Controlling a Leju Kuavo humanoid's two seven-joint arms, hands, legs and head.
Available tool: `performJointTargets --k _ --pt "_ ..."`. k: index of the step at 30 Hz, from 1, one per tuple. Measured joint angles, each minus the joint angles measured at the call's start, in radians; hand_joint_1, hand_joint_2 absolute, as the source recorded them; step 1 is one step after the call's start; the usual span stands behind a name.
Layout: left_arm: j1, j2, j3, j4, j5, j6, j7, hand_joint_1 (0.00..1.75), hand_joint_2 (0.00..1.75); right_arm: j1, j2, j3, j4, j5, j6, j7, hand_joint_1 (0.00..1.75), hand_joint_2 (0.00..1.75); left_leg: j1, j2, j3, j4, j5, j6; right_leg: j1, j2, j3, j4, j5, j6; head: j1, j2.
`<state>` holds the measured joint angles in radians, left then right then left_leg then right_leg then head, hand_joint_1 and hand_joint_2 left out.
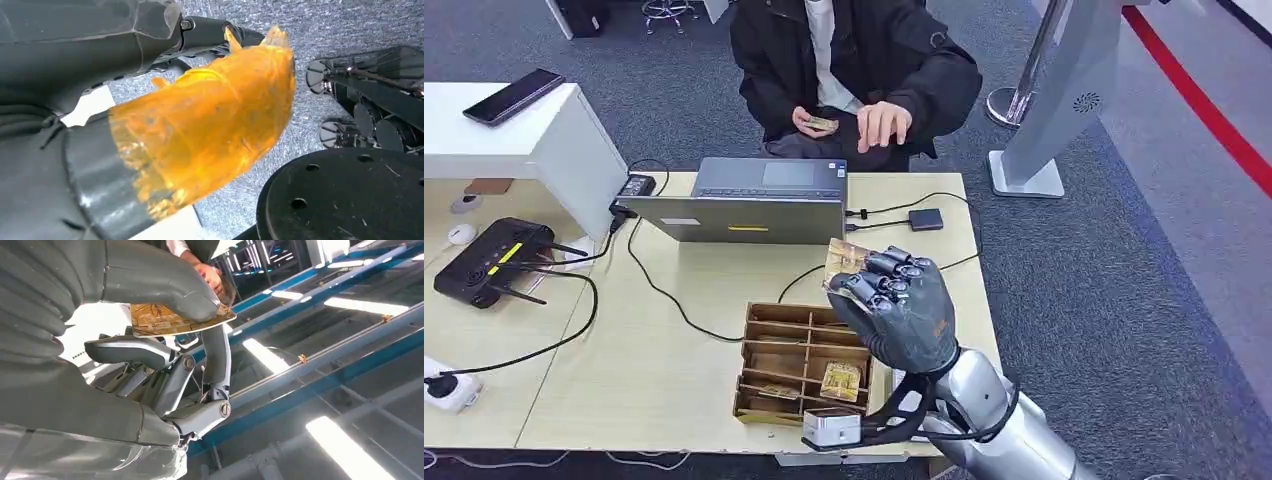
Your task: Pass the card to the sensor for recognition and then transmit it.
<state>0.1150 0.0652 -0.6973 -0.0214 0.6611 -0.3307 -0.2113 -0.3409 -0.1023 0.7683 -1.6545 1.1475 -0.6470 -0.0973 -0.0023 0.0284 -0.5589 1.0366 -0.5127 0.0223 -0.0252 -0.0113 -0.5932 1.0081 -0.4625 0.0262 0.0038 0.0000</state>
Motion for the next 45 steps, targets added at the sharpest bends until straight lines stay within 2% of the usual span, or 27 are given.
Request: performJointTargets --k 8,16,30,31,32,33,34,35,36,37,38,39,40,41,42,43,44,45 --pt "-0.013 0.013 0.0 0.0 -0.045 -0.005 0.003 0.0 0.0 -0.063 0.035 -0.014 0.05 0.016 0.008 0.034 1.75 1.75 0.0 0.0 0.0 0.0 0.0 0.0 0.0 0.0 0.0 0.0 0.0 0.0 0.0 0.0" --pt "-0.018 0.027 0.001 0.0 -0.077 -0.013 0.01 0.0 0.0 -0.134 0.069 -0.032 0.165 0.004 0.057 0.067 1.75 1.75 0.0 0.0 0.0 0.0 0.0 0.0 0.0 0.0 0.0 0.001 0.0 0.0 0.0 0.0" --pt "-0.017 0.036 0.019 0.0 -0.09 -0.013 0.01 0.0 0.0 -0.173 0.079 -0.037 0.269 -0.006 0.099 0.08 1.75 1.75 0.0 0.0 0.0 0.0 0.0 0.0 0.0 0.0 0.0 0.0 0.0 0.0 0.0 0.0" --pt "-0.017 0.037 0.021 0.0 -0.09 -0.013 0.01 0.0 0.0 -0.176 0.081 -0.036 0.272 -0.01 0.11 0.085 1.55 1.75 0.0 0.0 0.0 0.0 0.0 0.0 0.0 0.0 0.0 0.0 0.0 0.0 0.0 0.0" --pt "-0.017 0.037 0.023 0.0 -0.09 -0.013 0.01 0.0 0.0 -0.18 0.081 -0.036 0.277 -0.014 0.12 0.086 1.29 1.75 0.0 0.0 0.0 0.0 0.0 0.0 0.0 0.0 0.0 0.0 0.0 0.0 0.0 0.0" --pt "-0.017 0.037 0.026 0.0 -0.092 -0.013 0.01 0.0 0.0 -0.185 0.083 -0.036 0.283 -0.018 0.134 0.088 0.56 1.75 0.0 0.0 0.0 0.0 0.0 0.0 0.0 0.0 0.0 0.0 0.0 0.0 0.0 0.0" --pt "-0.017 0.037 0.026 0.0 -0.094 -0.013 0.01 0.0 0.0 -0.191 0.084 -0.036 0.291 -0.022 0.149 0.096 0.0 1.75 0.0 0.0 0.0 0.0 0.0 0.0 0.0 0.0 0.0 0.001 0.0 0.0 0.0 0.0" --pt "-0.017 0.037 0.027 0.0 -0.098 -0.011 0.007 0.0 0.0 -0.197 0.085 -0.035 0.297 -0.024 0.162 0.099 0.0 1.75 0.0 0.0 0.0 0.0 0.0 0.0 0.0 0.0 0.0 0.0 0.0 0.0 0.0 0.0" --pt "-0.022 0.035 0.027 0.0 -0.118 0.026 -0.022 0.0 0.0 -0.202 0.086 -0.035 0.303 -0.027 0.172 0.106 0.0 1.75 0.0 0.0 0.0 0.0 0.0 0.0 0.0 0.0 0.0 0.0 0.0 0.0 0.0 0.0" --pt "-0.035 0.016 0.026 0.0 -0.147 0.099 -0.07 0.0 0.0 -0.204 0.086 -0.034 0.306 -0.029 0.183 0.114 0.0 1.75 -0.001 0.0 0.0 0.001 0.001 0.0 0.0 0.0 -0.001 0.0 0.0 0.0 0.0 0.0" --pt "-0.051 -0.015 0.02 -0.002 -0.196 0.234 -0.089 0.0 0.0 -0.203 0.086 -0.033 0.307 -0.012 0.197 0.142 0.0 1.75 -0.004 -0.001 0.0 0.001 0.001 0.001 -0.001 -0.001 -0.001 0.0 0.0 0.0 0.0 0.0" --pt "-0.075 -0.043 0.003 -0.014 -0.256 0.422 -0.045 0.0 0.0 -0.196 0.086 -0.035 0.3 0.023 0.217 0.186 0.0 1.75 -0.004 -0.003 -0.001 0.001 0.002 0.002 -0.002 -0.004 -0.001 0.0 0.0 0.001 -0.001 0.0" --pt "-0.1 -0.081 -0.02 -0.034 -0.3 0.611 0.022 0.0 0.0 -0.184 0.086 -0.038 0.287 0.054 0.233 0.219 0.0 1.75 -0.004 -0.005 -0.002 0.001 0.003 0.003 -0.002 -0.006 0.0 0.0 0.001 0.001 -0.001 0.0" --pt "-0.119 -0.1 -0.043 -0.049 -0.325 0.761 0.07 0.0 0.0 -0.174 0.086 -0.042 0.274 0.076 0.245 0.241 0.0 1.75 -0.003 -0.005 -0.002 0.001 0.003 0.003 -0.002 -0.007 0.0 0.0 0.001 0.001 0.001 0.0" --pt "-0.138 -0.132 -0.065 -0.061 -0.335 0.892 0.092 0.0 0.0 -0.165 0.086 -0.046 0.262 0.092 0.254 0.25 0.0 1.75 -0.003 -0.004 -0.002 0.001 0.003 0.003 -0.003 -0.006 0.0 0.0 0.001 0.001 0.0 0.0" --pt "-0.154 -0.153 -0.079 -0.07 -0.339 0.952 0.099 0.0 0.0 -0.159 0.086 -0.049 0.253 0.101 0.259 0.255 0.0 1.75 -0.003 -0.003 -0.002 0.001 0.002 0.003 -0.003 -0.004 0.0 0.0 0.002 0.002 0.001 0.0" --pt "-0.165 -0.163 -0.089 -0.078 -0.342 0.96 0.099 0.0 0.0 -0.153 0.086 -0.051 0.245 0.107 0.264 0.257 0.0 1.75 -0.003 0.0 -0.002 0.001 0.002 0.004 -0.003 -0.002 0.0 -0.001 0.002 0.002 0.001 0.0" --pt "-0.173 -0.17 -0.096 -0.084 -0.342 0.93 0.099 0.0 0.0 -0.147 0.086 -0.053 0.238 0.109 0.266 0.259 0.0 1.75 -0.003 0.001 -0.001 0.001 0.002 0.004 -0.003 0.0 0.0 -0.001 0.003 0.003 0.0 0.0"
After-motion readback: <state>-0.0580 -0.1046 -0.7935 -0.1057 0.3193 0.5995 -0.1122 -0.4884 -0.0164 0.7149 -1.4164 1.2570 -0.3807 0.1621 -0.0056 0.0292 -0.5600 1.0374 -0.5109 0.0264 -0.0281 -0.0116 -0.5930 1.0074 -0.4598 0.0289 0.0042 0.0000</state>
